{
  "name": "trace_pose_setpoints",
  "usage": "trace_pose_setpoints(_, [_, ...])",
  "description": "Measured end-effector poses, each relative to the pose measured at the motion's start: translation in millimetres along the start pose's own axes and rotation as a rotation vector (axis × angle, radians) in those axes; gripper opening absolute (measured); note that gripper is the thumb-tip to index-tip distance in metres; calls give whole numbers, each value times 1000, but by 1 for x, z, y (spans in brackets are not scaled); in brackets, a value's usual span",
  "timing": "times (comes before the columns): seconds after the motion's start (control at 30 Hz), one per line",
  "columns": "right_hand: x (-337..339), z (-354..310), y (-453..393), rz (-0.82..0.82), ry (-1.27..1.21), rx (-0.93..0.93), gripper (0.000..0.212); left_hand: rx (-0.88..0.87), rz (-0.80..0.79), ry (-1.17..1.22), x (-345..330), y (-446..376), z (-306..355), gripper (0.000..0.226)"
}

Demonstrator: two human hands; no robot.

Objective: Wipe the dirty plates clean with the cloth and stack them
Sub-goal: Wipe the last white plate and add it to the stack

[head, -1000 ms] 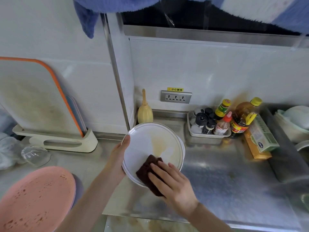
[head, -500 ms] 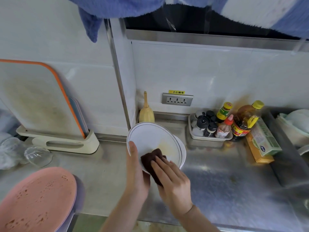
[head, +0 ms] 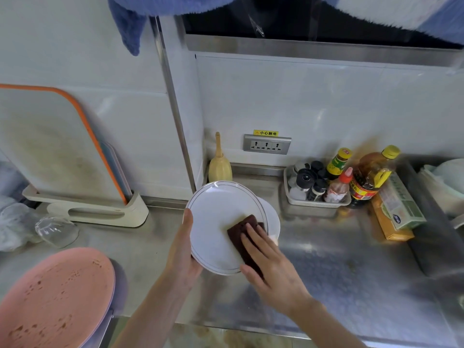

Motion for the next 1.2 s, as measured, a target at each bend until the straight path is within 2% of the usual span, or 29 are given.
trace_pose_setpoints(0.1, [-16, -31, -3, 4, -96, 83, 49, 120, 56, 32, -1, 0, -12, 81])
trace_pose_setpoints(0.17, [-28, -42, -11, -8, -43, 61, 50, 103, 127, 41, 6, -5, -21, 73])
trace_pose_setpoints(0.33, [-33, -44, -42, 2, 64, -75, 52, 7, 25, -43, 8, -4, -18, 51])
trace_pose_setpoints(0.47, [-35, -30, -60, 23, 36, -155, 49, -98, 86, -139, 9, 0, -10, 54])
trace_pose_setpoints(0.53, [-30, -13, -68, 4, 60, -225, 54, -85, 142, -187, 11, 5, -13, 47])
trace_pose_setpoints(0.63, [-22, 5, -65, -120, 52, -316, 67, -50, 234, -194, 16, 8, -19, 38])
trace_pose_setpoints(0.77, [-13, -1, -44, -65, 74, -534, 50, -13, 257, -179, 17, 8, -28, 32])
trace_pose_setpoints(0.93, [-6, -30, -12, 181, -313, -877, 53, -34, 268, -126, 11, 6, -37, 34])
trace_pose_setpoints(1.0, [-14, -45, -4, 345, -491, -987, 56, -53, 258, -101, 7, 2, -42, 33])
trace_pose_setpoints(1.13, [-29, -53, -2, 743, -755, -1109, 58, -50, 181, -85, 0, 2, -56, 40])
trace_pose_setpoints(1.2, [-27, -43, -2, 800, -804, -1097, 60, -29, 105, -117, 1, 0, -57, 44])
Point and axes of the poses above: each hand's wrist, its own y-axis away from the middle knuckle, its own x-axis out of the back of the hand, z = x × y, the point moved 1 cm from there along -y, towards the middle knuckle, and after that the axes turned 14 degrees about x, right-handed, at the moved point
